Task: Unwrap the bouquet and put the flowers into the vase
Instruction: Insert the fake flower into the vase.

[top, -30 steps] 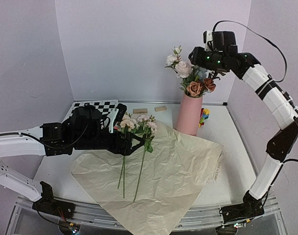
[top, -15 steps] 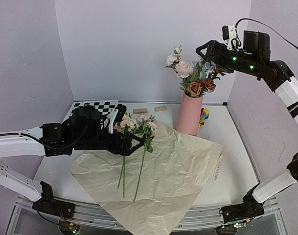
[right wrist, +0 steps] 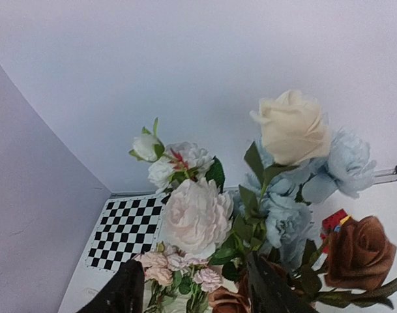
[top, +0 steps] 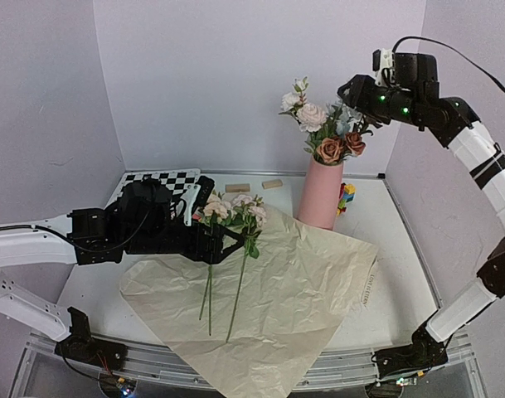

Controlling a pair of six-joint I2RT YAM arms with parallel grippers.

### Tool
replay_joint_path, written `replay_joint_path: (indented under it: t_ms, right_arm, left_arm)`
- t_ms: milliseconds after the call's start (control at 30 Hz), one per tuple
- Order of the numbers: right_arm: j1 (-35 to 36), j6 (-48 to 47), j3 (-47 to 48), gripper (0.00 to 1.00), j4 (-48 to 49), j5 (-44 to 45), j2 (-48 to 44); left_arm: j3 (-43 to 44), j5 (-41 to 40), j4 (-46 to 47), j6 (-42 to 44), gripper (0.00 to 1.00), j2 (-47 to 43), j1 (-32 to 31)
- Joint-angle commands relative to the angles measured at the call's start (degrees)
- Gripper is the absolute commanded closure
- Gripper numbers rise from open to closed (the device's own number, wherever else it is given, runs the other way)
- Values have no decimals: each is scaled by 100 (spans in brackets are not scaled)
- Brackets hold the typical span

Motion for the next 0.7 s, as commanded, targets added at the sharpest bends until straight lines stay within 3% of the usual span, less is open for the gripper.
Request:
replay_joint_path:
  t_ms: [0, 667]
  right_arm:
    - [-4, 189, 661, 53, 226, 836, 405]
    - [1, 671, 1306, 50, 235, 1956, 1549]
  left_arm:
    - [3, 40, 157, -46, 6, -110, -22]
    - [-93, -19, 157, -12, 6, -258, -22]
